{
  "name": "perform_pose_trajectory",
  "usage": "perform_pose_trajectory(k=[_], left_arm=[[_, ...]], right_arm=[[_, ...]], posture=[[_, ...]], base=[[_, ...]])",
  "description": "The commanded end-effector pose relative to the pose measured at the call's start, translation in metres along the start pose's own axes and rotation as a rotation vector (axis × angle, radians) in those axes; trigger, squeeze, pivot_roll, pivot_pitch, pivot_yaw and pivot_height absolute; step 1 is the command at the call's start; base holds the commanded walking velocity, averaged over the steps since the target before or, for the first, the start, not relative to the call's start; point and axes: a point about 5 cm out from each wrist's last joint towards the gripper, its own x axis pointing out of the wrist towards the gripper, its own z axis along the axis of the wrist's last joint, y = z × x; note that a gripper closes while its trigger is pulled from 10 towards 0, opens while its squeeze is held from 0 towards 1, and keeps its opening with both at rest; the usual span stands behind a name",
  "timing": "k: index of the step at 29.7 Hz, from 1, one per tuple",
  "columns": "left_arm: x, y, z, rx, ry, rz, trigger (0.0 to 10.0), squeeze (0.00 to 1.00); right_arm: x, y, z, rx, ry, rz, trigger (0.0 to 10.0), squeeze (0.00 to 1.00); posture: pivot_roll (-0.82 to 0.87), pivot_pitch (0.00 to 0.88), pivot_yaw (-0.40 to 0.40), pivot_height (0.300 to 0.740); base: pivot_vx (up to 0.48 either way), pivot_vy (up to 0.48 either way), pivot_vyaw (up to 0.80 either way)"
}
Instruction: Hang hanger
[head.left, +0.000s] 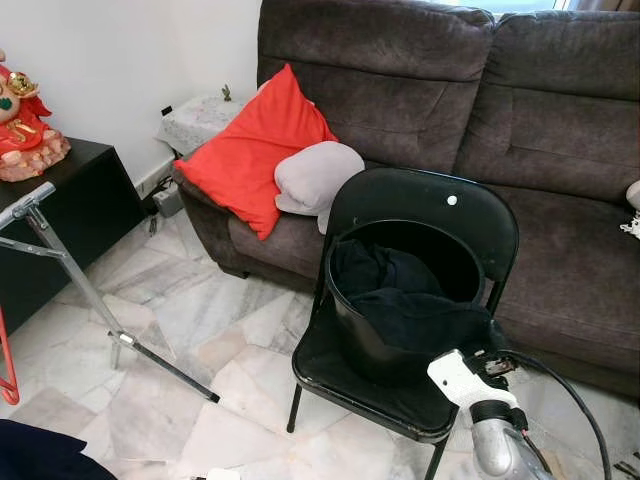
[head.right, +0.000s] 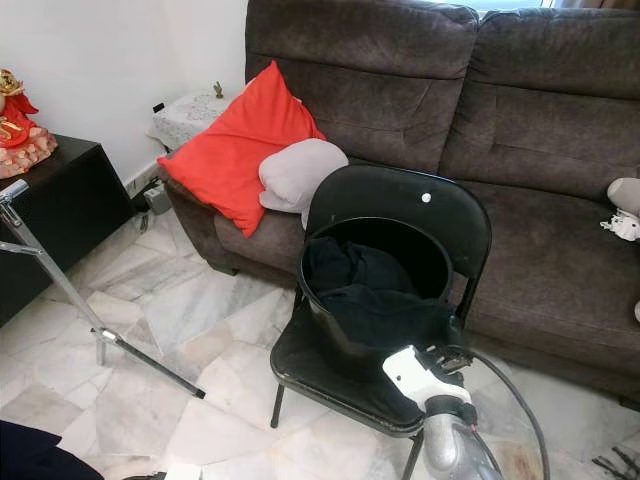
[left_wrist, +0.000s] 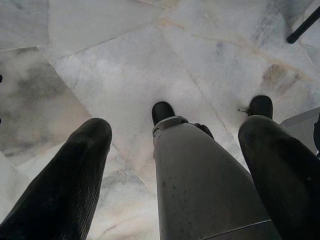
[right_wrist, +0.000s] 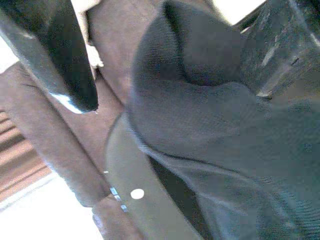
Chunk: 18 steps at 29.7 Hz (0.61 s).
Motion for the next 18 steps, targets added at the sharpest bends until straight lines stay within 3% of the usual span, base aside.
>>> perform_pose_trajectory(k=[1,18], left_arm=[[-0.001,0.003,-0.007,0.009,0.027,0.006,10.0,0.00],[-0.001,0.003,-0.006,0.010,0.025,0.004,10.0,0.00]], right_arm=[[0.003,-0.006,0.005,0.006,-0.026,-0.046,10.0,0.00],[-0.008,-0.012,0.006,-0.005,-0.057,-0.140,10.0,0.00]], posture=[[0.00,0.068,0.087,0.740],[-0.01,0.066,0.086,0.740]], base=[[0.000,0.000,0.00],[0.000,0.000,0.00]])
